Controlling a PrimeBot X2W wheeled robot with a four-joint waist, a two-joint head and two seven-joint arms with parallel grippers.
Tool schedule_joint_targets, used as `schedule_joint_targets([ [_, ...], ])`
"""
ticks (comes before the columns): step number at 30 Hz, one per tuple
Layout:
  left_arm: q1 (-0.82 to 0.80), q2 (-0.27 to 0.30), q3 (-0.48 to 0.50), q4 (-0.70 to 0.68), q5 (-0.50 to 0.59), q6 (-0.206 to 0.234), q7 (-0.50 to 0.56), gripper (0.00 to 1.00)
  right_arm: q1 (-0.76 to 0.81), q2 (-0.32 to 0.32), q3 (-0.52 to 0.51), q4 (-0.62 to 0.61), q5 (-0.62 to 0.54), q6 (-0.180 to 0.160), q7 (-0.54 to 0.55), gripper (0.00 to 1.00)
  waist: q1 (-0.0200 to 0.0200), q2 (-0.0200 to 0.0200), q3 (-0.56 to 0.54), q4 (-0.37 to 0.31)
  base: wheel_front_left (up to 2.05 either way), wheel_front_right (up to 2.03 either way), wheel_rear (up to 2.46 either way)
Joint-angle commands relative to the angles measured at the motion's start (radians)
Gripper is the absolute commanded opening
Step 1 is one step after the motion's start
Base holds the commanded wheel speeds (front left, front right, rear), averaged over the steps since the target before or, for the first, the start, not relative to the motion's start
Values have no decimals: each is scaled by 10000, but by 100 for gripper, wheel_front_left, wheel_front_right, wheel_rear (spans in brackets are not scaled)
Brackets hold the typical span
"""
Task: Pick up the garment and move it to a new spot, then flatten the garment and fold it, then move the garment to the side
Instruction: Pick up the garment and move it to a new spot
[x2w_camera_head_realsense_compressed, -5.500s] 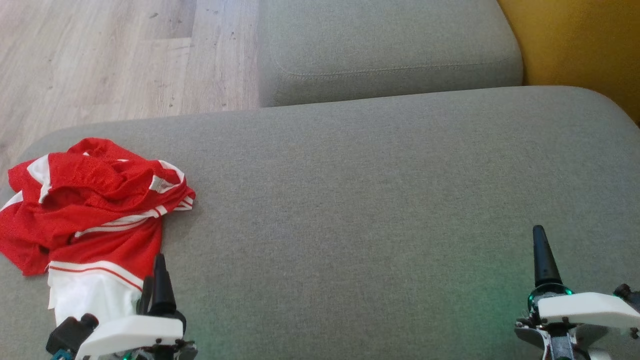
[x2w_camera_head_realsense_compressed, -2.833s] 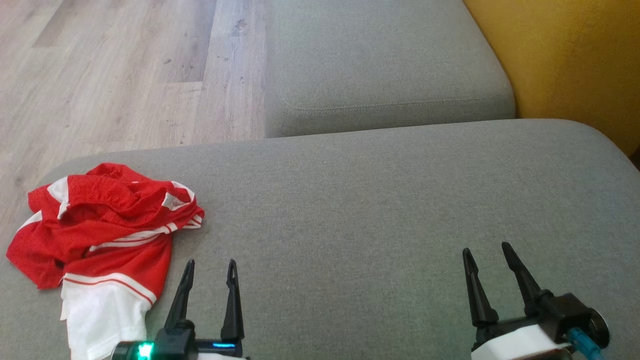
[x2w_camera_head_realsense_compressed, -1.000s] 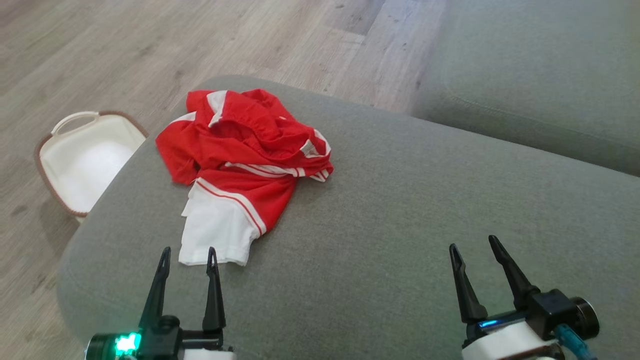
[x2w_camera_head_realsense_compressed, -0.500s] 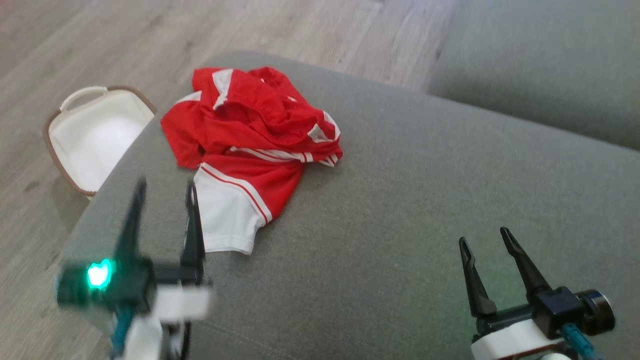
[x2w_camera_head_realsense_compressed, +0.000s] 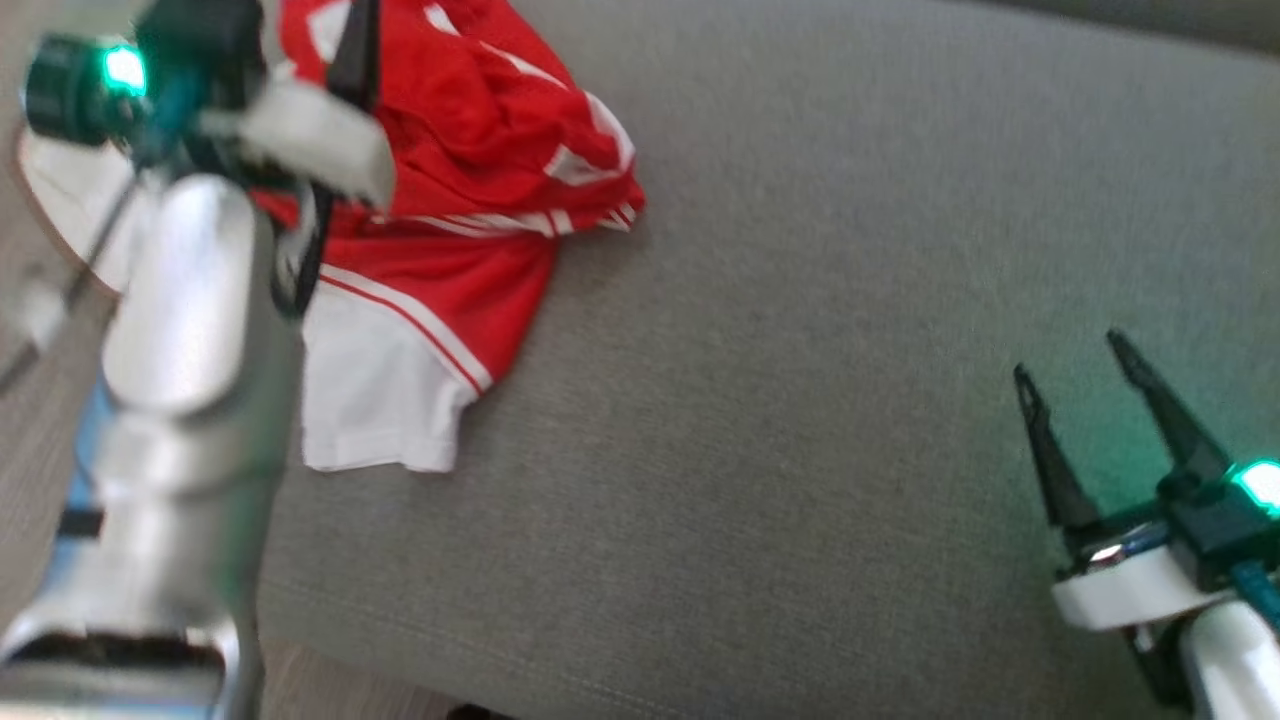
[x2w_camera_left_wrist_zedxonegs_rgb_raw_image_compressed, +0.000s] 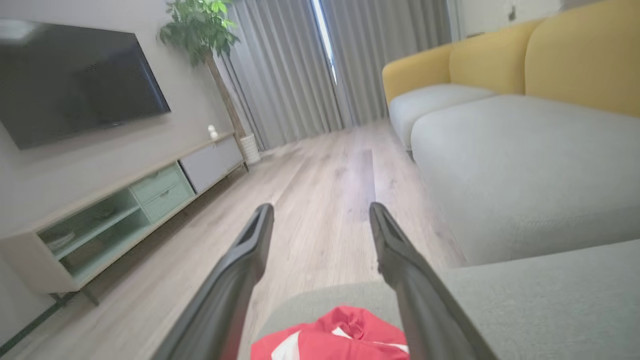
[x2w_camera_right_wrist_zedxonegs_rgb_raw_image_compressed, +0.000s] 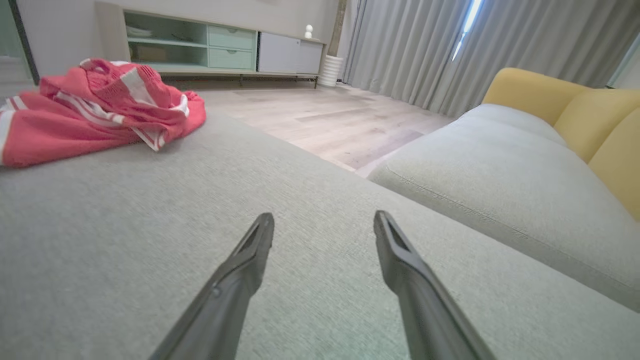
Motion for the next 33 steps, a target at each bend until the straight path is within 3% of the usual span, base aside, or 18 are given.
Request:
schedule_joint_targets([
  [1,-665,330,428,328,-39,117,196,100,-332,-316,162,-422,-75,71,-107,100,-4,0,888,-486,0,0,0],
  [7,-2180,563,653,3556,-70,551,1862,100,-785,-682,221,-683,22,71,-107,100,-4,0,1688,-1014,0,0,0],
  [15,-2668,731,445,5655,28,668,3389,100,-982,-835,222,-775,138,71,-107,100,-4,0,2119,-1272,0,0,0],
  [16,-2686,742,422,5785,30,677,3362,62,-1011,-829,222,-776,155,71,-107,100,-4,0,2152,-1294,0,0,0],
  [17,-2695,742,381,5883,39,646,3291,0,-1037,-819,221,-771,171,71,-107,100,-4,0,2171,-1308,0,0,0],
  [24,-3157,899,104,5895,200,657,1662,0,-1153,-600,176,-677,274,71,-107,100,-4,0,1913,-1273,0,0,0],
  [28,-3610,1034,-120,5900,356,603,1033,0,-1198,-231,250,-685,427,71,-107,100,-4,0,1216,-1333,0,0,0],
  [33,-4214,1200,-518,5717,591,231,442,0,-1097,348,417,-463,521,71,-107,100,-4,0,94,-1624,0,0,0],
])
